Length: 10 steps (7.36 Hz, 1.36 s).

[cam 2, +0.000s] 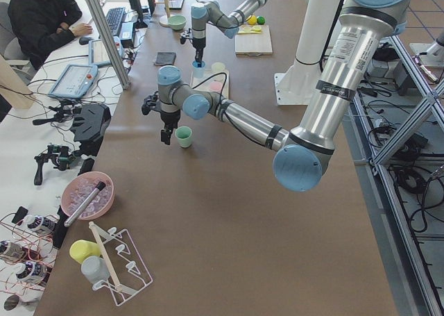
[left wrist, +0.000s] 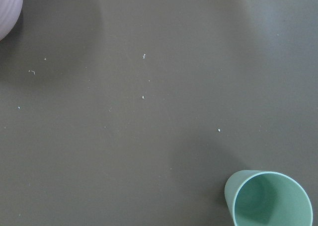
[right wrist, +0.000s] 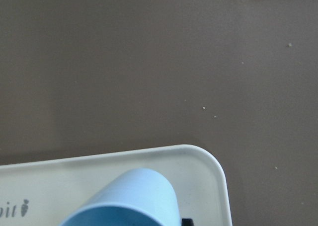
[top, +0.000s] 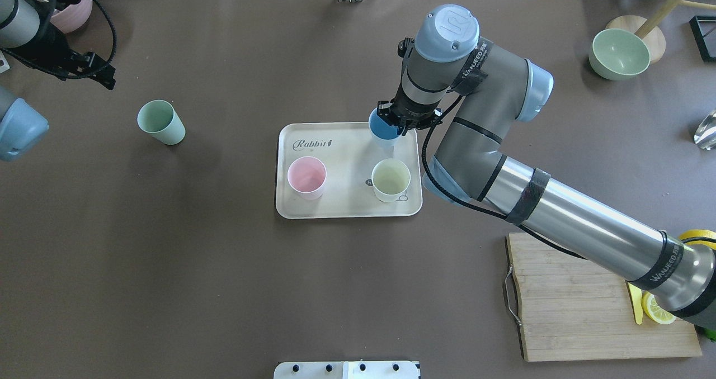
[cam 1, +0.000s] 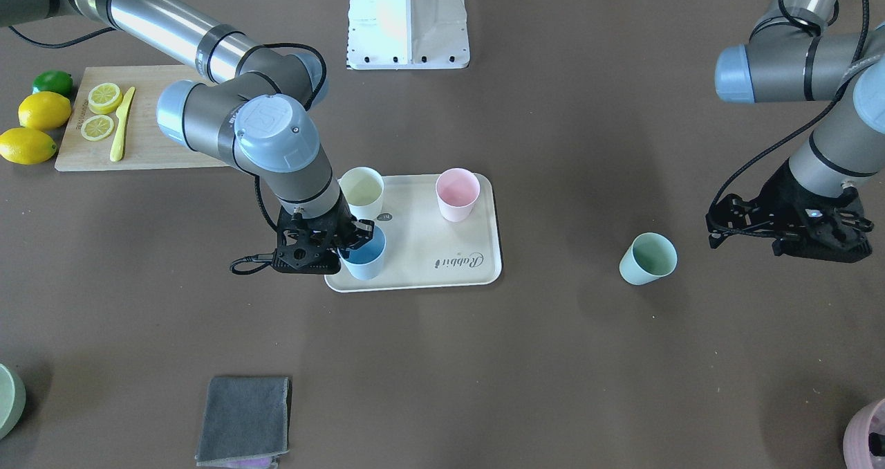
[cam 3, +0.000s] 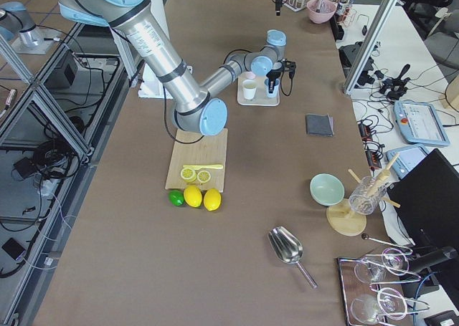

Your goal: Place all cups on tray

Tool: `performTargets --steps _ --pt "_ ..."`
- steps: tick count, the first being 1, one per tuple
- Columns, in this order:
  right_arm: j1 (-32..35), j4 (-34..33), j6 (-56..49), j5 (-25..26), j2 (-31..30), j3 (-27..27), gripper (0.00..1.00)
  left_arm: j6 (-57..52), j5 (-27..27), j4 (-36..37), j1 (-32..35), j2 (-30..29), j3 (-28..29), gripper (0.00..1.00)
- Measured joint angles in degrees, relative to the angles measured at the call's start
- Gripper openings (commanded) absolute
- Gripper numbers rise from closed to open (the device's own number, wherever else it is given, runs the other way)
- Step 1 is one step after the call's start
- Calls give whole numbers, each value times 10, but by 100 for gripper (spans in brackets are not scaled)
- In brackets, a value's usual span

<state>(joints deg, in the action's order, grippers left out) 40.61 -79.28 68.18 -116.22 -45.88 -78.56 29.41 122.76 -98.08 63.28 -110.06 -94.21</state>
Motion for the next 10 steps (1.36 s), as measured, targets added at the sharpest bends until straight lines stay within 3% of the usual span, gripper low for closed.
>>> performTargets --steps 4,9,10 --pt "8 -2 30 -8 13 -3 100 26 -1 -21 -19 0 9 98" --pt "61 -19 23 -65 12 -23 100 87 -7 -138 -65 -11 90 97" --pt "74 -44 18 -78 11 -42 100 88 -7 -153 -71 -13 105 50"
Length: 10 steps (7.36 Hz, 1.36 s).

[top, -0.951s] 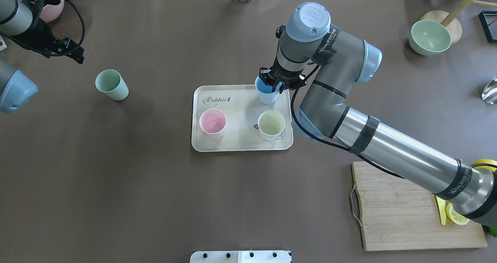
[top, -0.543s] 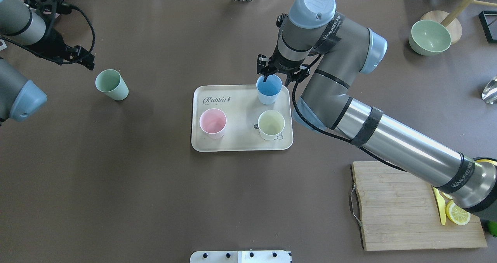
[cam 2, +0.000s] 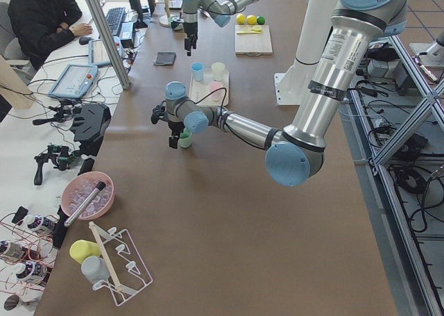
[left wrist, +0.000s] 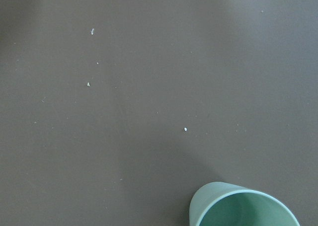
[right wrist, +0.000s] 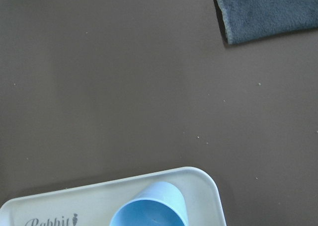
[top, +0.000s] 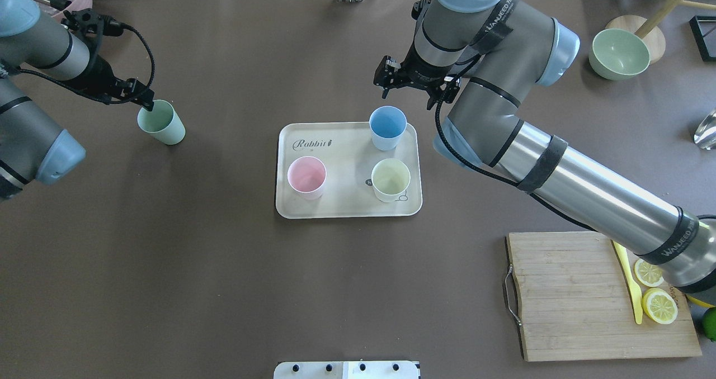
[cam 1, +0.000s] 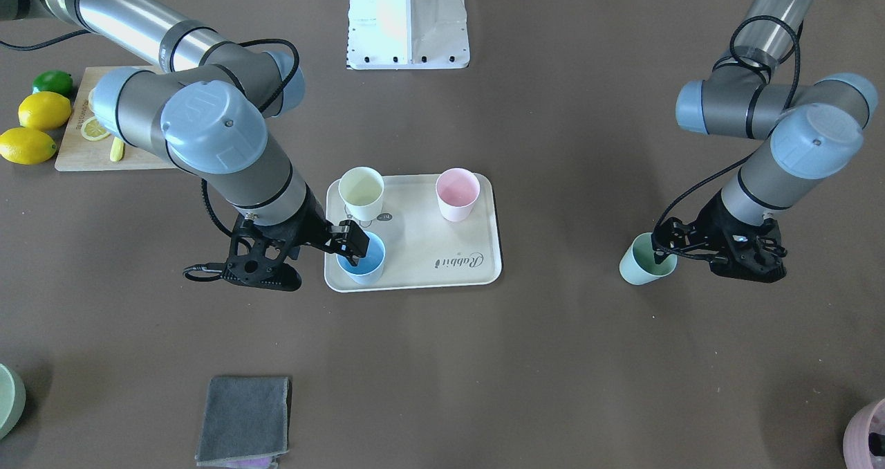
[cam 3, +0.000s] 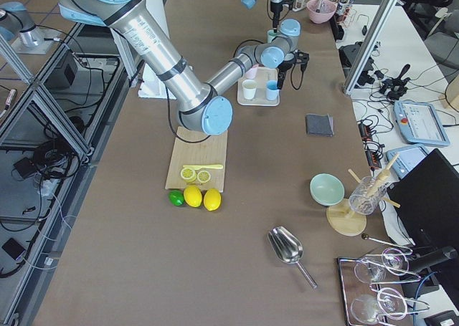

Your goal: Place all cups on tray

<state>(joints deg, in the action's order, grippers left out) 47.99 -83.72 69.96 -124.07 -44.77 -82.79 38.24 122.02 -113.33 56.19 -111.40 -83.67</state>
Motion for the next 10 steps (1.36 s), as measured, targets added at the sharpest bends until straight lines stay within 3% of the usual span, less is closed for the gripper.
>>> performTargets --steps 1,3,7,10 --pt "15 -34 -12 -15 -1 -25 100 1 0 -10 -4 -1 8 1" --pt "44 -81 -50 -33 -18 -67 100 2 0 -15 -7 -4 5 0" --pt "105 -99 -110 -74 -62 -94 100 3 2 -11 -13 -15 1 0" --pt "143 -151 -182 -91 -116 -152 100 39 5 43 -8 -78 -2 0"
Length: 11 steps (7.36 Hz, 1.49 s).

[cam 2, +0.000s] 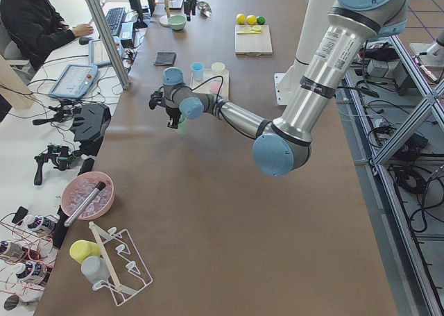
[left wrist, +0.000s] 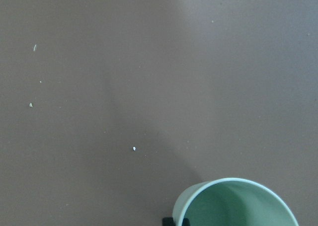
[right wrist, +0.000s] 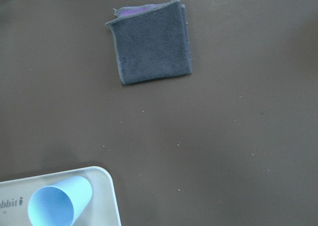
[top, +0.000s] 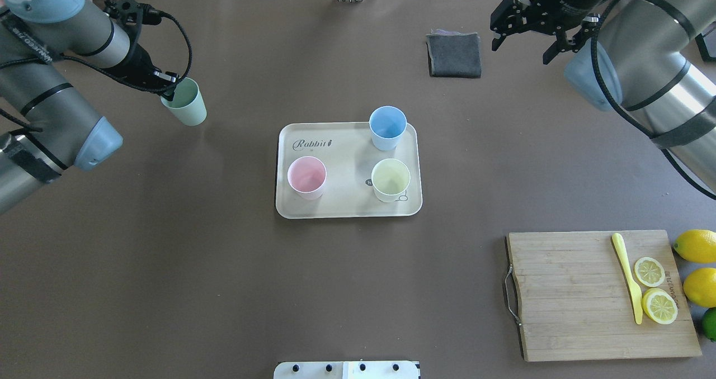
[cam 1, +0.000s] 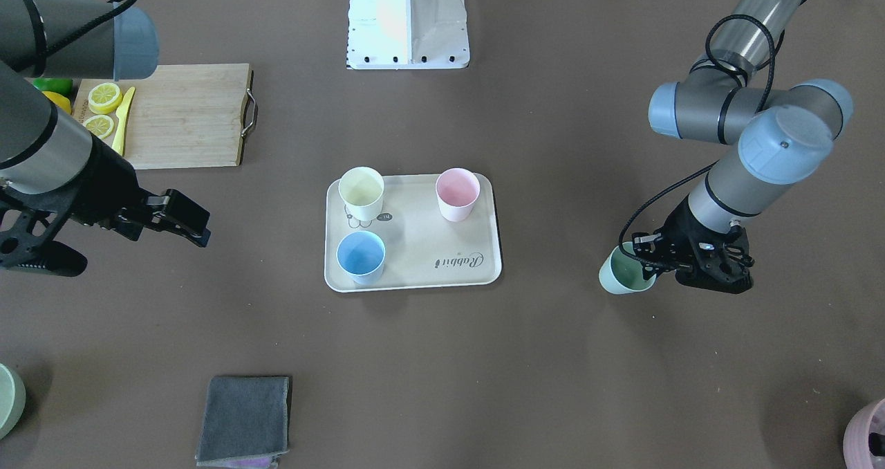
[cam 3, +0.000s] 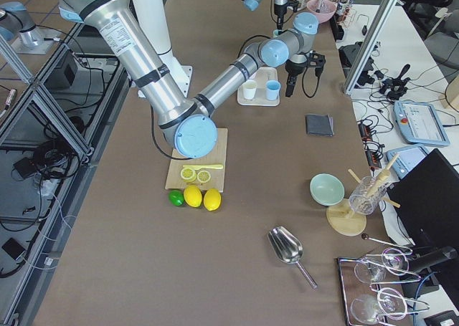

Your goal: Place all cups on tray

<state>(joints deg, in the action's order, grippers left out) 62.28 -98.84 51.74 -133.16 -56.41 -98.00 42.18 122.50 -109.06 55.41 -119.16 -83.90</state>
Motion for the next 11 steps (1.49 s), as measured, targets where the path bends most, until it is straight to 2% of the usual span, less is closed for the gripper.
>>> performTargets --steps 4,9,10,11 --pt "42 -10 -122 3 -73 -23 100 168 -10 13 -59 -85 -5 0" --pt "47 -8 -170 5 -97 -29 100 270 -128 9 -170 -111 -8 0" --pt "48 -7 -171 5 -98 -29 100 277 -135 9 -177 -114 -8 19" --pt "49 -7 -172 5 -99 -29 100 279 -138 9 -179 -115 -7 96"
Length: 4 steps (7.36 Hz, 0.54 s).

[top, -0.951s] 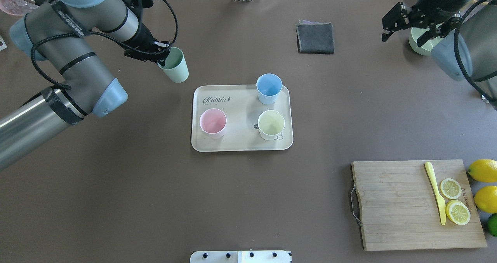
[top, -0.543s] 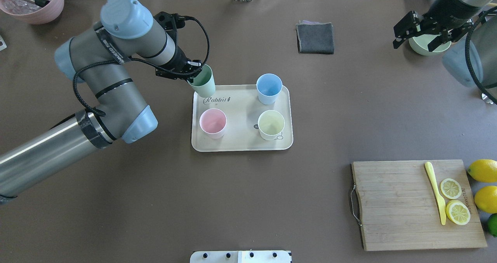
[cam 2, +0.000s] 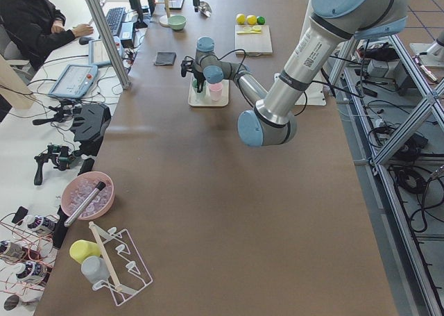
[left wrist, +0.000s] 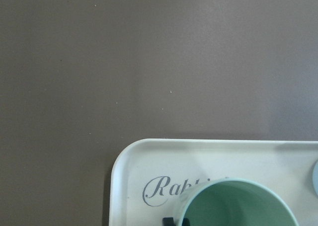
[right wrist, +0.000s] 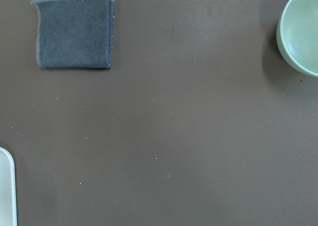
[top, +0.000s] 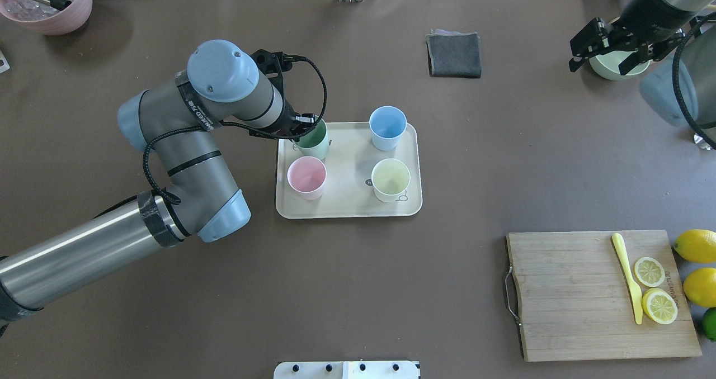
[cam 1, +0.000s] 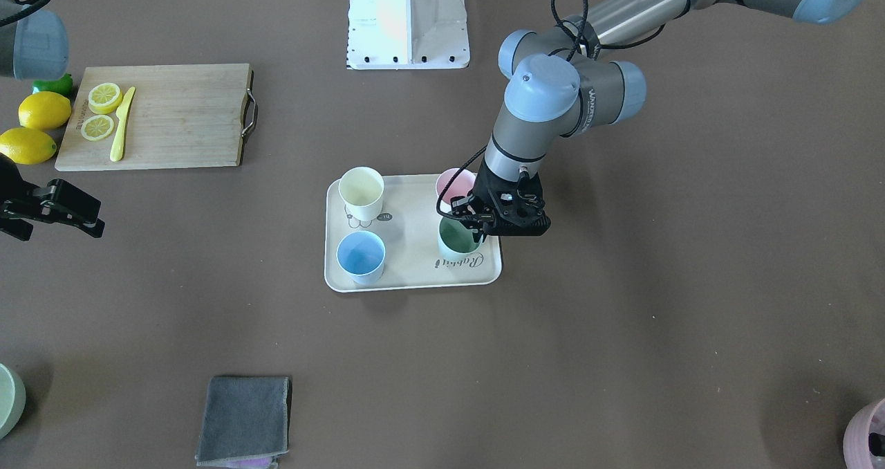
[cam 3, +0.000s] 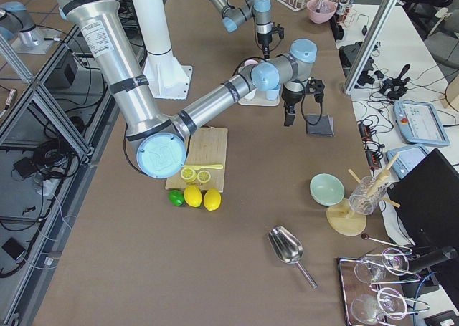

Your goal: Place all cups on tray

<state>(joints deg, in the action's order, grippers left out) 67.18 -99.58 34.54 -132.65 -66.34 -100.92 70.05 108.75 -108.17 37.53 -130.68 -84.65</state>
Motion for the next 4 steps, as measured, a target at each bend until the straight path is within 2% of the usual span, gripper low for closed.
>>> performTargets --steps 4 --pt "9 0 -11 -4 -24 -14 100 -10 -12 2 13 -1 -3 98"
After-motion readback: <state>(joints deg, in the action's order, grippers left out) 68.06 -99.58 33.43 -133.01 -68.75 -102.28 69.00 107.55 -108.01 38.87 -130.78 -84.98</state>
